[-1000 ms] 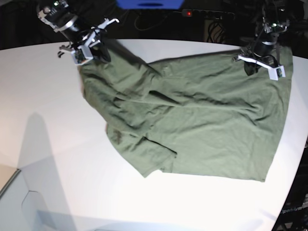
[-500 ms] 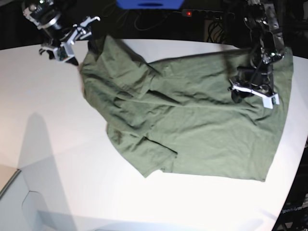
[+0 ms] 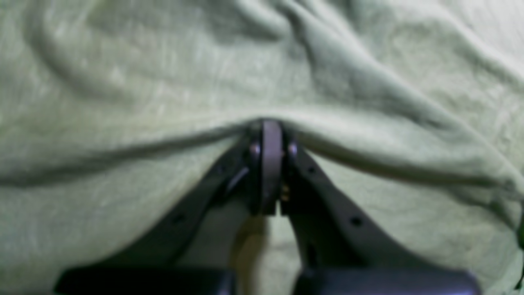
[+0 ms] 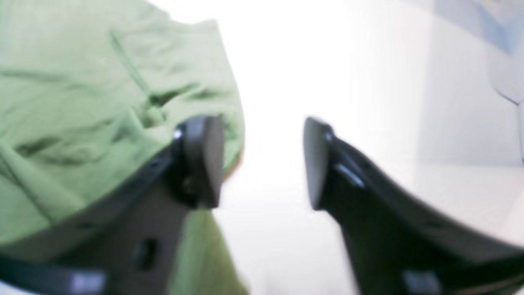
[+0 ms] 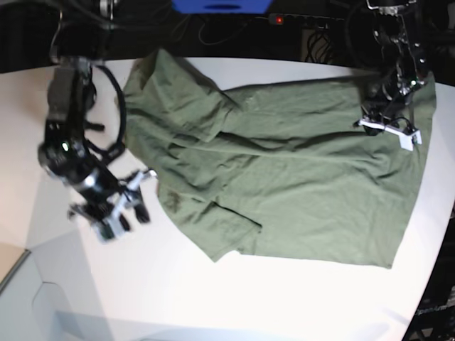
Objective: Layout the t-shirt on the table in an organized manner, then fold the t-shirt properly
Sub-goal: 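Smooth the t-shirt side with the right gripper toward the hem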
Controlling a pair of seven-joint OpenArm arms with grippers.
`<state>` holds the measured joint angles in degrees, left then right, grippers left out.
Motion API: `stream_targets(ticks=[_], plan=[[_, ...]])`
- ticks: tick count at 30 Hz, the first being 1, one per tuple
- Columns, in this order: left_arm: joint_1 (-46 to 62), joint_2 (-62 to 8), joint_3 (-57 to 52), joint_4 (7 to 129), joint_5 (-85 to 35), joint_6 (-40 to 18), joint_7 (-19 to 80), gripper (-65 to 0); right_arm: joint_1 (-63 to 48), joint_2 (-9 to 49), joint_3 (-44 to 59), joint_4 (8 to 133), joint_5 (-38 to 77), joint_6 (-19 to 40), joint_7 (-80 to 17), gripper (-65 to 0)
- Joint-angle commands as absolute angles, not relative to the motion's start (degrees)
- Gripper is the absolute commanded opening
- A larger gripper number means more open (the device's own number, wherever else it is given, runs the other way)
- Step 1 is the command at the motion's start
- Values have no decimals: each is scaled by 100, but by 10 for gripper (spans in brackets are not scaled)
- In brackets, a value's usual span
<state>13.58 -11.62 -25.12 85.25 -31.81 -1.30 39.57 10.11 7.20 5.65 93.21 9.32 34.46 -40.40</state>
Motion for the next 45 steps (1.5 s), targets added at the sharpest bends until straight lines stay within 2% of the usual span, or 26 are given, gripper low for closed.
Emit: stream_targets(ticks=[1, 3, 5, 9, 17, 23, 27, 32, 35, 40, 45], plan=[[1420, -1191, -2519, 8488, -3081, -40, 4127, -648, 1402, 734, 426, 8989, 936, 3442, -3934, -490], [1420, -1200, -2519, 8453, -3081, -40, 4127, -648, 2009, 716, 66, 7960, 945, 3442, -3908, -587], [1429, -1174, -2519, 8479, -3081, -40, 4127, -648, 2492, 602, -286, 6985, 945, 3442, -3635, -650], [1437, -1156, -2492, 8532, -3108, -31, 4180, -649, 3099, 532, -681, 5218, 936, 3442, -2651, -650], [1437, -1147, -2484, 8532, -3134, -31, 4180, -649, 3380, 453, -980, 3609, 927, 3371, -1297, -650], [1376, -1147, -2484, 8470, -3116, -31, 4145, -649, 3512, 831, -998, 2862, 927, 1833, -505, -650], [1367, -1147, -2484, 8462, -3081, -31, 4136, -649, 3591, 1112, -1015, 2826, 927, 980, -198, -650], [1358, -1147, -2484, 8541, -3143, -31, 4136, -649, 3723, 1253, -980, 2862, 927, 224, 163, -650], [1182, -1112, -2484, 8725, -3143, -31, 4180, -649, 3749, 1253, -971, 3020, 954, 119, 242, -650], [1121, -954, -2501, 9675, -3152, -31, 4154, -649, 3134, 1279, -971, 4585, 963, 119, 127, -650], [629, -822, -2475, 10026, -3143, -31, 4163, -647, 2009, 1420, -963, 6949, 963, 119, -804, -650]])
